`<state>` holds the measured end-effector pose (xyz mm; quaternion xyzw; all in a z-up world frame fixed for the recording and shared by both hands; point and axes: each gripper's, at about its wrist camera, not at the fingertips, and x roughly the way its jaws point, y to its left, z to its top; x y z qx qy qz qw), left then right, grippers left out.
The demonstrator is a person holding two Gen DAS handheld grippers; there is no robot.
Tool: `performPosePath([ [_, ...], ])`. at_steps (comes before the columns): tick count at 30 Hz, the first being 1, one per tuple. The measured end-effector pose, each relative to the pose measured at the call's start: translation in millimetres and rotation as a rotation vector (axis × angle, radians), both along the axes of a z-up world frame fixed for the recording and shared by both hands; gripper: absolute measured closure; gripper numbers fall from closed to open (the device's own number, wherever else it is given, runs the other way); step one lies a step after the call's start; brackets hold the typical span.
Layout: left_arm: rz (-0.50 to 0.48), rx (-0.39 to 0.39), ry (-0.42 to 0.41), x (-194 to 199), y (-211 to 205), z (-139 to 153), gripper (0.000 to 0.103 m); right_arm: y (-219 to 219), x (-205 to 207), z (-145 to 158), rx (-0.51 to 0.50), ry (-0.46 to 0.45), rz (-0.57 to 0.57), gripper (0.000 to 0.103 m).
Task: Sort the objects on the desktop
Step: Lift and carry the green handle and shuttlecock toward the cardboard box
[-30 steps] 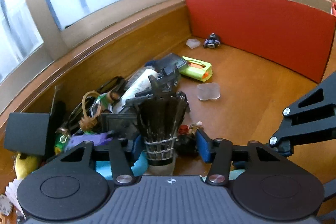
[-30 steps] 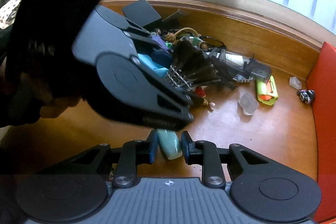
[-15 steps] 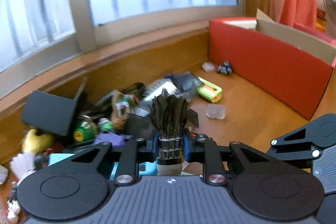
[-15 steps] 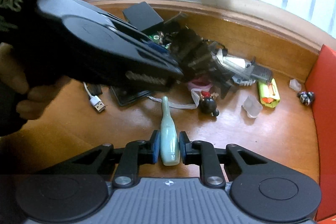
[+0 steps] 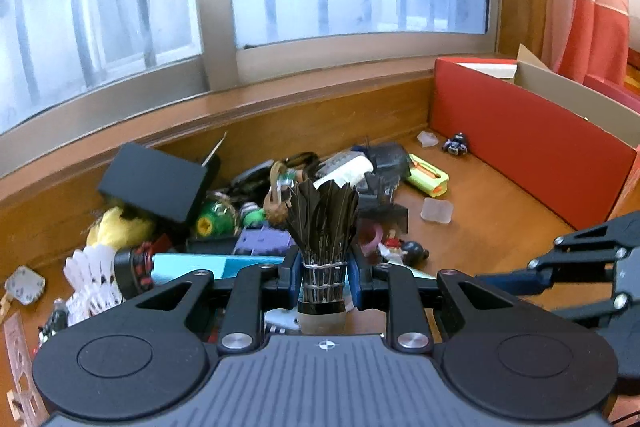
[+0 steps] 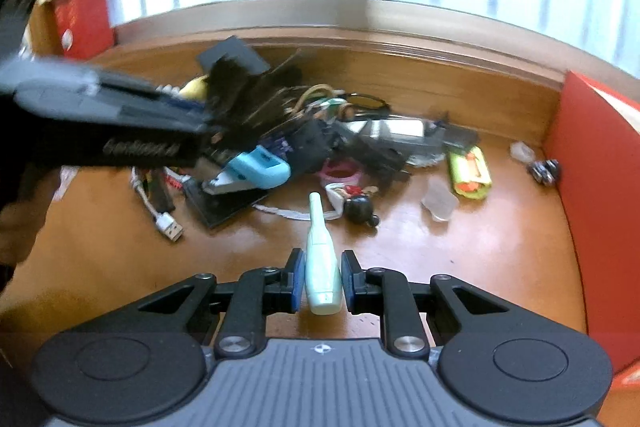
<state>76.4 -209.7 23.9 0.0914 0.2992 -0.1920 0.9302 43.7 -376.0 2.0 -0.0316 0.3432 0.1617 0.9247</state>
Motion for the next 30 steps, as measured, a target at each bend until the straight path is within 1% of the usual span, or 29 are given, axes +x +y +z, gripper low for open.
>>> performPosePath([
  [7,0.013,-0.039,-0.006,-10,8,0,0.078,-7,-15,12,0.07,-0.023,-0.054,0.082],
  [13,0.017,-0.051,-0.013,-14,4,6,0.078,-13,-24,24,0.07,-0.061,-0.063,0.082],
  [19,0.033,-0.038,-0.026,-15,-12,7,0.078,-34,-26,34,0.1,-0.096,-0.088,0.082],
  [24,0.07,-0.049,-0.016,-12,-33,10,0.077,-55,-23,38,0.097,-0.1,-0.072,0.082],
  [27,0.078,-0.042,-0.017,-11,-48,13,0.077,-71,-21,42,0.102,-0.107,-0.063,0.084],
  [29,0.086,-0.041,-0.017,-11,-57,14,0.077,-82,-19,45,0.11,-0.109,-0.059,0.087],
  [30,0.091,-0.039,-0.018,-11,-61,15,0.077,-86,-17,45,0.113,-0.11,-0.053,0.091],
])
